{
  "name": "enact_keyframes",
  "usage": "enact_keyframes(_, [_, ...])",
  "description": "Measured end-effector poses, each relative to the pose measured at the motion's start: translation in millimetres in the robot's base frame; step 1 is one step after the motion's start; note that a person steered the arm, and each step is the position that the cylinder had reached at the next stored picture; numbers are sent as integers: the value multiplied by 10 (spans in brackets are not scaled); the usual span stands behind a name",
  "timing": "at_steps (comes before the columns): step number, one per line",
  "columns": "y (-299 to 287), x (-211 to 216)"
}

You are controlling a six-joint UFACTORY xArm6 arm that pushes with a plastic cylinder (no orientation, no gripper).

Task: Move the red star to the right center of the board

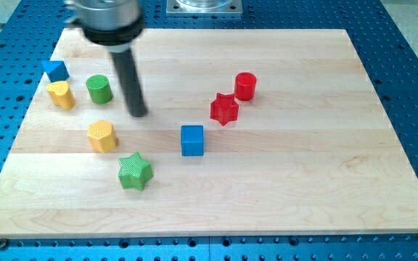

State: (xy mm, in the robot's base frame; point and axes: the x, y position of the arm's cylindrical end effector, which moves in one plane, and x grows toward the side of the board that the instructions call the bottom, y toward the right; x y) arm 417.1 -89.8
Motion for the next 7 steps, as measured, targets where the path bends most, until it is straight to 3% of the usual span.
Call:
enact_keyframes(2, [1343,235])
enact_keyframes(3, [919,79])
enact_keyframes(4, [925,-126])
enact_keyframes(5, [1541,-249])
enact_keyframes(6, [2376,-101])
enact_keyframes(7, [2193,0])
